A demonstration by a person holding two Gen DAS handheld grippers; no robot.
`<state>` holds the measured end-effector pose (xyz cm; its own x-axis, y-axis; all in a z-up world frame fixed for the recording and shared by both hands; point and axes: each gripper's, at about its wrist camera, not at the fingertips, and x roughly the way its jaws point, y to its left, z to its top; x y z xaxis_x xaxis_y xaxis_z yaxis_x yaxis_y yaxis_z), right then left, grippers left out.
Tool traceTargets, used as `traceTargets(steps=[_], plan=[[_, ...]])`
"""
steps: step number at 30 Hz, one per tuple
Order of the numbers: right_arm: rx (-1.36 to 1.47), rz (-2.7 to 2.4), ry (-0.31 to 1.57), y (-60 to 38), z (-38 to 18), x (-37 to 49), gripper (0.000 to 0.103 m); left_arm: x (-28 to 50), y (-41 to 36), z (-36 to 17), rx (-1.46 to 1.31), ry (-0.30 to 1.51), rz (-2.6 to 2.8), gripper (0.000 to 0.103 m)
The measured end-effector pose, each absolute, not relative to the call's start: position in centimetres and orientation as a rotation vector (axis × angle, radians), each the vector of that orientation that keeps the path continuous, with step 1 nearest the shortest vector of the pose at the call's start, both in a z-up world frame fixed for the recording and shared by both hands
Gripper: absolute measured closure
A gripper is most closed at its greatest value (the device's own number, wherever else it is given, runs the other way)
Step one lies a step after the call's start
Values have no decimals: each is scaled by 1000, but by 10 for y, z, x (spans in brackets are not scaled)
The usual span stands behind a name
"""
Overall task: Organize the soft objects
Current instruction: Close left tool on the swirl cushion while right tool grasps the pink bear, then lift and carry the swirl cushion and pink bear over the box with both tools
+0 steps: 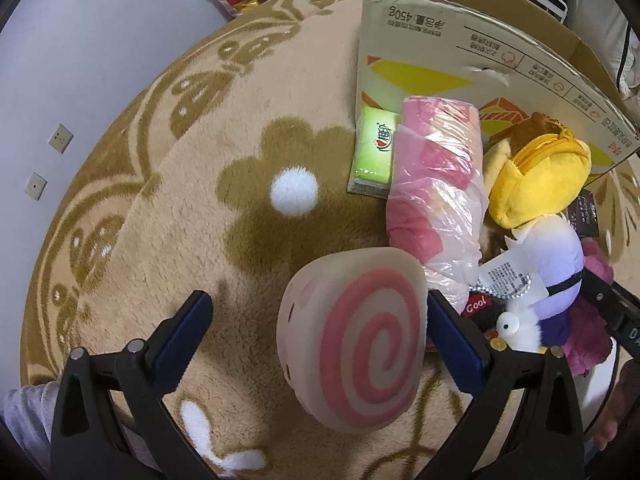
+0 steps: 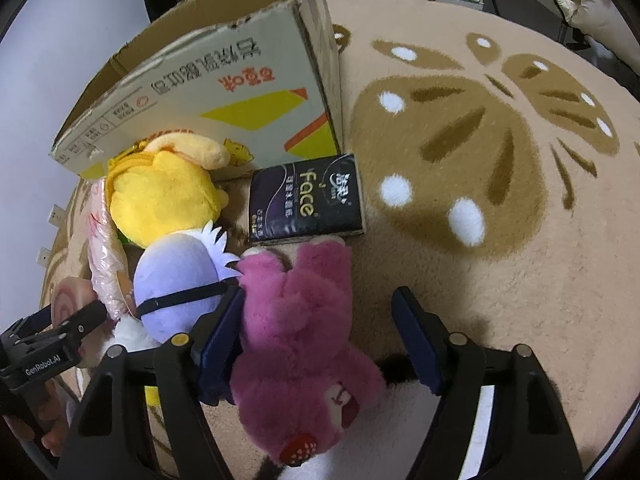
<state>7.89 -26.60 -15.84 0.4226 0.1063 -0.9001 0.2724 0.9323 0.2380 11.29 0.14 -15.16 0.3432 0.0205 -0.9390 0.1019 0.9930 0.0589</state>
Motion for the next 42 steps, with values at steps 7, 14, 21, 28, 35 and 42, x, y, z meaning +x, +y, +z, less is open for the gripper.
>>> traceTargets(steps=[7,14,21,28,35,42], plan=[[378,-52,1156,-254,-170,85,53,110,-2,-150,60,1239,-133,42],[352,-32,1128,-241,-169,87,56,107,-1,-146,50,1227,-130,59],[351,-31,1035,-235,-152,86,56,100,0,-134,68,1181,-113,67],[361,-35,996,-247,-138,79,57,95,6,-120,52,1124,-89,68],[351,-30,944,-254,-124,62,57,93,5,-99,69,1038,-98,69],[339,-18,885,-255,-103,54,57,90,3,-73,103,931,-94,69]])
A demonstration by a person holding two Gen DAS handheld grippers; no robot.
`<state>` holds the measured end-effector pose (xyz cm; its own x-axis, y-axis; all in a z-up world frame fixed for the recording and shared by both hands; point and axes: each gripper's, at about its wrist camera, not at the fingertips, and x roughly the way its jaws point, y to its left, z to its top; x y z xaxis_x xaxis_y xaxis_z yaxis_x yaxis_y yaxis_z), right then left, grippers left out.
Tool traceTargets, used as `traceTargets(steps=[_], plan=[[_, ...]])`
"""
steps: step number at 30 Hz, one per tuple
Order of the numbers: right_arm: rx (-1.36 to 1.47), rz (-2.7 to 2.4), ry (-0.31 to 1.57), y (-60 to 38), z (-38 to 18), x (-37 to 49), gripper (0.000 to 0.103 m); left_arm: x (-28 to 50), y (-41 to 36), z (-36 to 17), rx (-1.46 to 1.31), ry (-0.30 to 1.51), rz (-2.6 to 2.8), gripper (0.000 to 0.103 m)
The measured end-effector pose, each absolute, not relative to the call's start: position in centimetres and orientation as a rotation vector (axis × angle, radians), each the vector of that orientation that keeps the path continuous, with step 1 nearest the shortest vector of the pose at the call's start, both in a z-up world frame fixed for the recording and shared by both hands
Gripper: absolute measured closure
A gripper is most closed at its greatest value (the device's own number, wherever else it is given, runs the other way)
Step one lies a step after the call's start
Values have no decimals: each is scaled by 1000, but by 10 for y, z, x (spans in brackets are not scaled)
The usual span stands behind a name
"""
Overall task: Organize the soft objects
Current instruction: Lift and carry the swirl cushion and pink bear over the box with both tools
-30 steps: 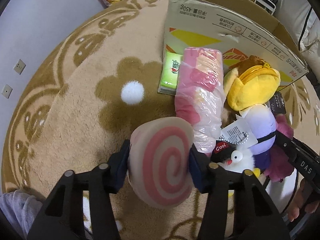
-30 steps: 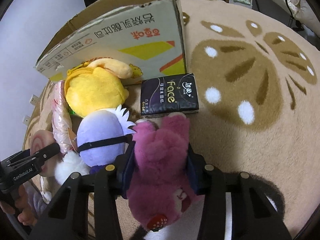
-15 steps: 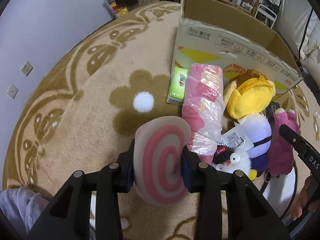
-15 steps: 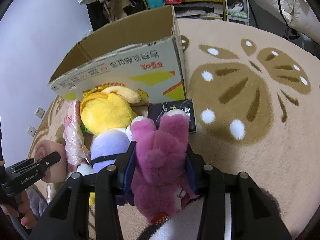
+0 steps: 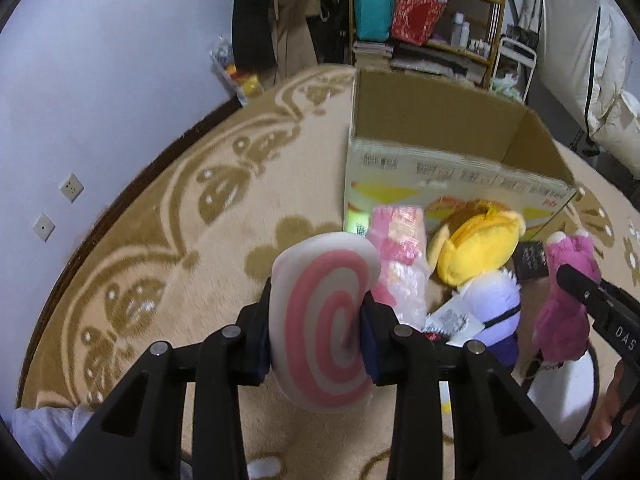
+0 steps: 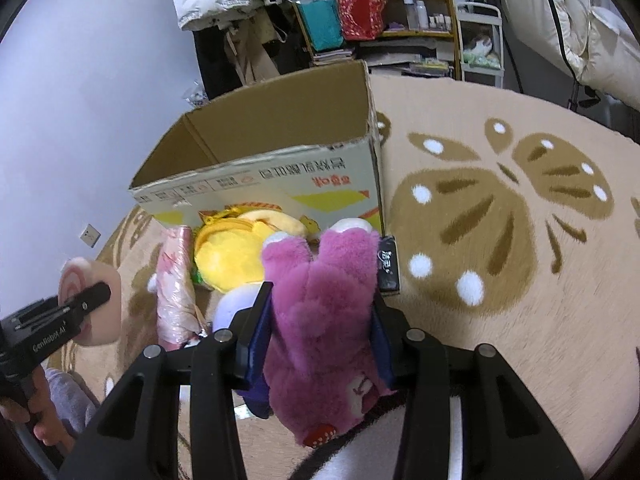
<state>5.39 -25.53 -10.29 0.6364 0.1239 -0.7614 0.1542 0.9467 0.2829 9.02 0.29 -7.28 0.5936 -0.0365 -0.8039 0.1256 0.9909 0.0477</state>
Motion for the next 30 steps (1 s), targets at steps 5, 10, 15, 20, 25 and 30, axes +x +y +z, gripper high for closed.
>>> traceTargets(steps=[5,10,15,20,25,30], plan=[[344,3,849,-256,-91,50,57,89,4,-57,110,869,-81,69],[317,18,787,-248,-69,44,57,88,2,-41,131,816,-79,69],[266,30,734,-241,-44,43,57,94,-4,-25,160,771,-79,69],[276,50,699,-243,-23,51,57,110,-15,-8,189,723,-87,69],[248,54,666,-243,-7,69,57,134,-26,1,208,691,-92,69],[237,61,651,-246,2,93,57,157,-38,7,218,672,-119,68]])
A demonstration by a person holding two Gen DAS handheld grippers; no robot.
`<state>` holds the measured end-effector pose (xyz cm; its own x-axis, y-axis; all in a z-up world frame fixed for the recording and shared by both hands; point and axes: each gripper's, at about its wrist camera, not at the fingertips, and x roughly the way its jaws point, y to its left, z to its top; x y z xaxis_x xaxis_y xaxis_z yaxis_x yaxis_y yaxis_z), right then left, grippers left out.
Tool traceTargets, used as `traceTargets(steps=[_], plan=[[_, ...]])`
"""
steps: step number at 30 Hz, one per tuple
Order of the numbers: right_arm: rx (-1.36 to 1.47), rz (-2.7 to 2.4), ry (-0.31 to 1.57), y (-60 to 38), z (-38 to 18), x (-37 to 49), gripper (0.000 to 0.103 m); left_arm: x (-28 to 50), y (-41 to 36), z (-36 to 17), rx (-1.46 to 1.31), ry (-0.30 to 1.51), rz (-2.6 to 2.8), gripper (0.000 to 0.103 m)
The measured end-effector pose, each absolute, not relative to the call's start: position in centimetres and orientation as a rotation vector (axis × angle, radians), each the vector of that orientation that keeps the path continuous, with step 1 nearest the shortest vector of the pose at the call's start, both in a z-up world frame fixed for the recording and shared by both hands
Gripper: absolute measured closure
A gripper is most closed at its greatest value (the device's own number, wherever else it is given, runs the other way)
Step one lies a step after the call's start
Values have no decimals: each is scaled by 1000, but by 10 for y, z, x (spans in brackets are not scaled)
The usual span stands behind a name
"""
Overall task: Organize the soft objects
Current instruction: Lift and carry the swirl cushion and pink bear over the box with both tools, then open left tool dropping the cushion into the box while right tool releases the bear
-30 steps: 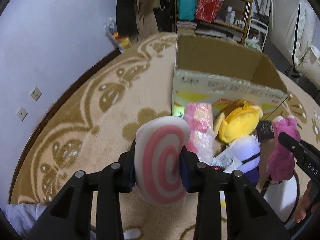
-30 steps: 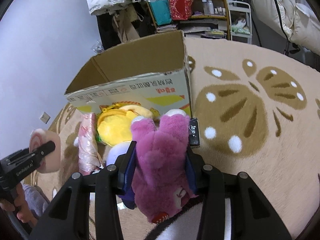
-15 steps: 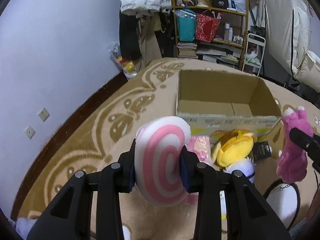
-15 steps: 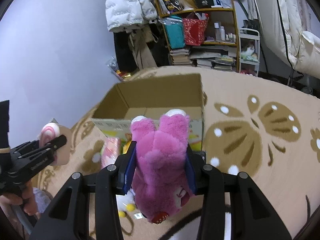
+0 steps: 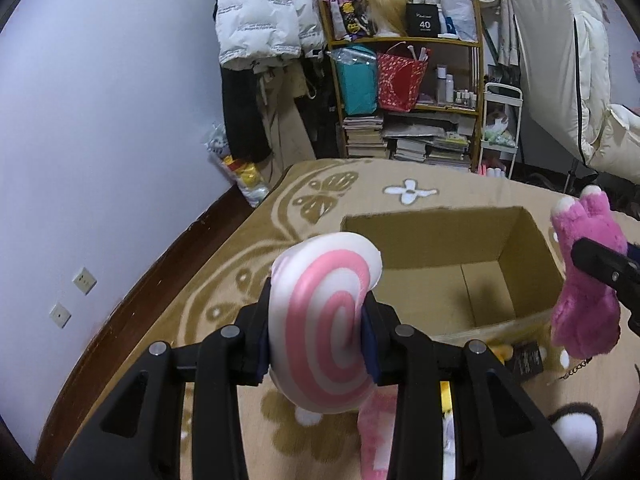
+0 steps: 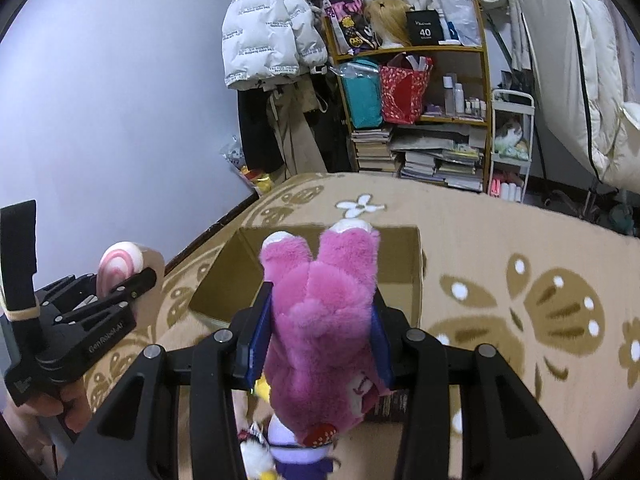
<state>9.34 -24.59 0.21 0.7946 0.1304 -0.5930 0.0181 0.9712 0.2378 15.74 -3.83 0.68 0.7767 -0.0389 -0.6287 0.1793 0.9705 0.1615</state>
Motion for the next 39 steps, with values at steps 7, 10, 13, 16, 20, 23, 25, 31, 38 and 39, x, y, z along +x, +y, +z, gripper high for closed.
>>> traceTargets(steps=[7,10,13,16,20,23,25,31,38,39], plan=[[210,61,627,-251,16,124,57,181,-51,14,204,664,-162,67],[207,55,617,-254,21,137,56,190,-54,14,196,666,-167,67],[214,56,623,-256,21,147,56,194,-57,11,182,672,-182,67],[239,101,689,-257,11,159,56,196,-60,1,158,695,-187,66],[218,92,731,-254,-5,165,56,202,-68,-16,154,739,-220,65],[213,84,765,-252,-16,170,56,203,-75,-29,181,768,-226,61],[221,82,775,-254,-20,172,56,203,-78,-36,194,782,-223,58],[244,74,798,-261,-29,172,45,200,-73,-34,160,781,-207,34],[310,54,780,-269,-30,163,11,192,-63,-26,148,765,-155,7],[311,57,779,-269,-29,162,9,190,-61,-24,144,763,-150,5]])
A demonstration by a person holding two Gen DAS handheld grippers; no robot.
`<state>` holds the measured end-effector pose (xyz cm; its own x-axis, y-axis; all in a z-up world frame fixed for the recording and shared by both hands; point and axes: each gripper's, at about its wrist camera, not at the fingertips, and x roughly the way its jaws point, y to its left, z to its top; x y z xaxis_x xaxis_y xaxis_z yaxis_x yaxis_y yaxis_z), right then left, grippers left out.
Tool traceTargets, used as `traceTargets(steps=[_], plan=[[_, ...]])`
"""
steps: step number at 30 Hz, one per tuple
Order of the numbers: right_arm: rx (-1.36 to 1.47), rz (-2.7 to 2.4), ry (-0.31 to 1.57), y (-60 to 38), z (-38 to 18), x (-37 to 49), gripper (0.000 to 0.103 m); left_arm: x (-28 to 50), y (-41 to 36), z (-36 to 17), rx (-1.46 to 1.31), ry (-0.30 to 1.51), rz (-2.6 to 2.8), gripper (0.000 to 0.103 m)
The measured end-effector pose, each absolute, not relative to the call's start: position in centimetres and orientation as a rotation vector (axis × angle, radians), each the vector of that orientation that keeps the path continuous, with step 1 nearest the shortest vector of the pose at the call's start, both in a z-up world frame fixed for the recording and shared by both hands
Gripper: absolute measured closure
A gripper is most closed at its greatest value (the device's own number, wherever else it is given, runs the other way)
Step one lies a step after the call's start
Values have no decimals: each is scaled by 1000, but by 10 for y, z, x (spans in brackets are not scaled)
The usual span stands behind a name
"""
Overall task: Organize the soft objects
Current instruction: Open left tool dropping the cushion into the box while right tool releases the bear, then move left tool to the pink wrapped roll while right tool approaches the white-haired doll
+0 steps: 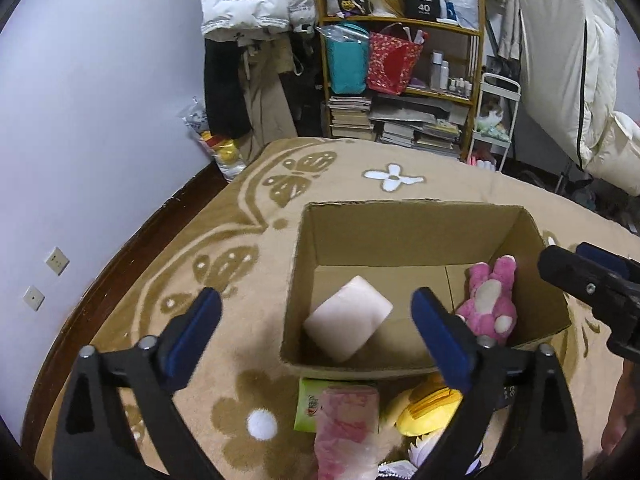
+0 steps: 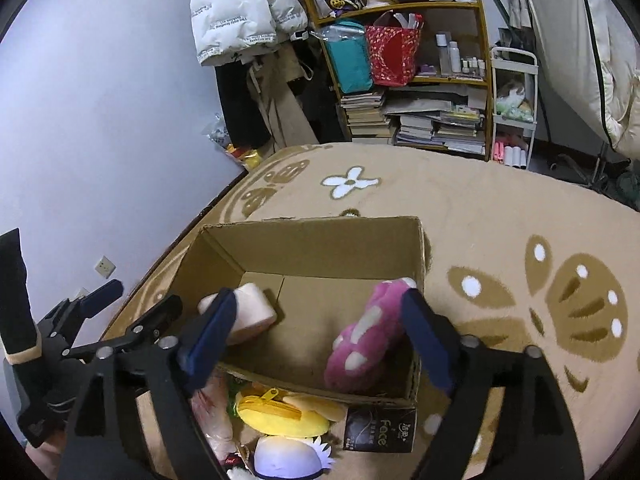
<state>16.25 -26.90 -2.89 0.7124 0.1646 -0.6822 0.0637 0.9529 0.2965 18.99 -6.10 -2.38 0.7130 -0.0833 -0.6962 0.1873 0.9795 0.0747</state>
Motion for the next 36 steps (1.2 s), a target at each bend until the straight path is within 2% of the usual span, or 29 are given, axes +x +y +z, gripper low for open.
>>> traceTargets(steps=[5,22,36], plan=[[287,48,763,-263,-19,153,0,175,-50,-13,141,756,-126,2],[282,65,737,-246,7,105,0,122,-25,-17,140,845,-126,2],[310,99,763,-236,-22,69,0,113,-18,-42,154,890,-108,2]])
